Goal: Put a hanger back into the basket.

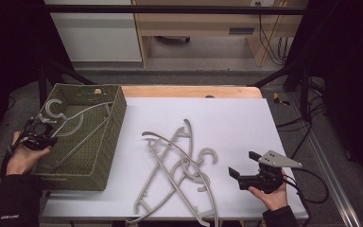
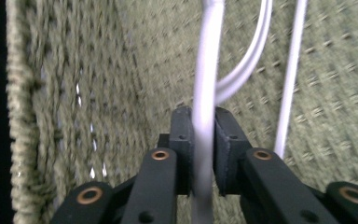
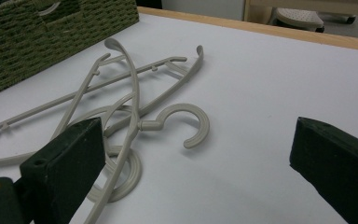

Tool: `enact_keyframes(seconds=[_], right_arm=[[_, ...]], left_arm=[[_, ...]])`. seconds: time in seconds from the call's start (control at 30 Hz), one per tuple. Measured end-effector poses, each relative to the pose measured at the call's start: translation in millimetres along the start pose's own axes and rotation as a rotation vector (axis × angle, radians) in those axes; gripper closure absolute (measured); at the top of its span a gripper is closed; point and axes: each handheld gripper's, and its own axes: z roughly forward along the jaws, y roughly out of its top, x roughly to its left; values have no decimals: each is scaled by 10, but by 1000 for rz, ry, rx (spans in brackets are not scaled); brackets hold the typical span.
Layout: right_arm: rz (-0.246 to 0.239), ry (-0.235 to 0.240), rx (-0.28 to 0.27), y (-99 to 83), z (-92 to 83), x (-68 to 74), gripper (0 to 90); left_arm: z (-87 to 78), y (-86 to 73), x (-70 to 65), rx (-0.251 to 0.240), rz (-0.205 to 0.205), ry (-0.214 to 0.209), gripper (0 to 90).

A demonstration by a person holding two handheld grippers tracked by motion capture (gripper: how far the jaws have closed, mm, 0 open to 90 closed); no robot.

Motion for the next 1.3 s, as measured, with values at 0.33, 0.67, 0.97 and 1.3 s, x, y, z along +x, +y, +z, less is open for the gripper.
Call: enact_keyframes(seconds=[0.33,0.67,0.97,1.3], right_arm=[[0,4,-1,1,4,3,37],[3,4,-8,9,-13,0,41],[7,-1,-20,45,-50,-2,44],[-5,-1,-17,107,-46,71,48]], left_arm=[[-5,-44,39,13,-20,18,740],[-174,-62,48,-78,-34,25,626],[-547,-66,-134,-307,-75,-51,456],[-859,-71,-729,-572,-69,-257,259]])
